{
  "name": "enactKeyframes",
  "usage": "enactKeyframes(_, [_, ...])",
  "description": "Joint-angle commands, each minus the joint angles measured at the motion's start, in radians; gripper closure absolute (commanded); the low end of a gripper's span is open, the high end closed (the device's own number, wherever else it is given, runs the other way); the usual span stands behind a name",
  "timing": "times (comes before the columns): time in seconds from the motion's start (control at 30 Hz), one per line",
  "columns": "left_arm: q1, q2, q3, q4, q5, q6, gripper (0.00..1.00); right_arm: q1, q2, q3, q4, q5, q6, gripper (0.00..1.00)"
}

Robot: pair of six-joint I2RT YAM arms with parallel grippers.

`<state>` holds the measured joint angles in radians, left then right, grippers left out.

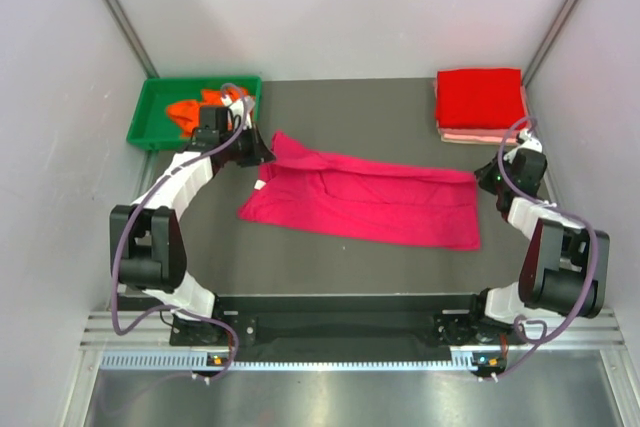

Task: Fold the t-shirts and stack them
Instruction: Fold the tshirt

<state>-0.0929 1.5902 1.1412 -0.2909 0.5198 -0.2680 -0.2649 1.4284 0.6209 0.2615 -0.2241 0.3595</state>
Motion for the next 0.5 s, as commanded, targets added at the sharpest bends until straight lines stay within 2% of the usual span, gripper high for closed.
enactKeyframes(0.0, [0.004, -0.052, 0.009, -0.028, -0.050, -0.033, 1.00, -0.014, -0.057, 0.008, -0.004, 0.023, -0.030, 1.00])
enactKeyframes(0.13, [0.007, -0.035, 0.058, -0.151, -0.116, -0.019, 1.00, -0.016, -0.083, 0.007, -0.039, 0.038, -0.042, 1.00])
enactKeyframes(0.47, [0.005, -0.090, -0.123, -0.093, -0.014, -0.068, 1.00, -0.016, -0.079, -0.046, -0.103, 0.051, -0.030, 1.00])
